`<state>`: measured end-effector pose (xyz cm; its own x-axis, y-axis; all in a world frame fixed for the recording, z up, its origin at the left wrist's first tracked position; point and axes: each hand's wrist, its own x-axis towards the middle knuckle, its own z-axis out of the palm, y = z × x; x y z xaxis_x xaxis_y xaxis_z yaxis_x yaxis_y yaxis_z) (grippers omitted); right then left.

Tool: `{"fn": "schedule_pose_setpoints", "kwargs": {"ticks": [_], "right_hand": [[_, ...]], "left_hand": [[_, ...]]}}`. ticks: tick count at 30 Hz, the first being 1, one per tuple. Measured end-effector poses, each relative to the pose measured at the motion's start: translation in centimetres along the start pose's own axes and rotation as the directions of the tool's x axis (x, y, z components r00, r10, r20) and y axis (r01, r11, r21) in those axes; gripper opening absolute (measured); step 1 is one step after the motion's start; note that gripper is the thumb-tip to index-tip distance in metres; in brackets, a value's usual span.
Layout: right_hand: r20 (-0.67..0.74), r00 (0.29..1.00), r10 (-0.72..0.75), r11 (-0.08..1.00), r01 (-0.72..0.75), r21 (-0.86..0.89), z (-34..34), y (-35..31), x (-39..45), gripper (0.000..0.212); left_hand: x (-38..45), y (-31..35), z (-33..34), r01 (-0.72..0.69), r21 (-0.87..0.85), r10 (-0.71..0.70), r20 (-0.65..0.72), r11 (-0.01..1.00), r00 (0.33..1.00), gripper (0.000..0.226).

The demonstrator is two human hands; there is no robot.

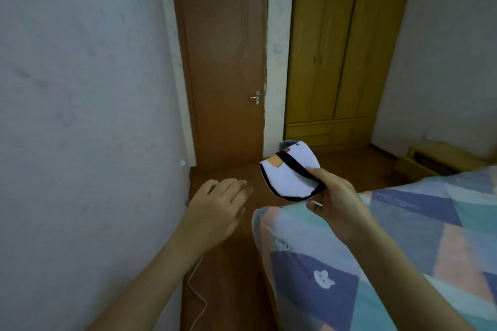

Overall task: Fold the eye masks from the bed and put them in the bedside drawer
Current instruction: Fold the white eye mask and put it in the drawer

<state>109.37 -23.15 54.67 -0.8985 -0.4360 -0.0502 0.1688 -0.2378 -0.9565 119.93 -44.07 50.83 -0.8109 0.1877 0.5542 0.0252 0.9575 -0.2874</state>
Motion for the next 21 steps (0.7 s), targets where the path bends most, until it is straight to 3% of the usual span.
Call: {"fn": "schedule_pose_setpoints", "kwargs": {"ticks": [6,14,21], "right_hand": [[0.0,1.0,0.014,1.0,-0.014,-0.002,3.0,1.1,18.0,0.012],[0.083,0.996,0.039,0.999,-0.036,-0.037,12.0,3.6,41.9,0.016],[-0.025,0.996,0.082,0.997,-0.082,0.006,16.4,5.4,62.1,0.025]], "left_hand": [[9.2,-10.1,11.2,-0.044,-0.022,0.044,0.02,0.999,0.999,0.044],[18.6,-29.3,22.7,0.021,0.051,-0.02,-0.008,0.998,1.0,0.037],[30.5,-42.5,36.9,-0.029,0.029,0.029,0.009,0.999,1.0,0.038]]}}
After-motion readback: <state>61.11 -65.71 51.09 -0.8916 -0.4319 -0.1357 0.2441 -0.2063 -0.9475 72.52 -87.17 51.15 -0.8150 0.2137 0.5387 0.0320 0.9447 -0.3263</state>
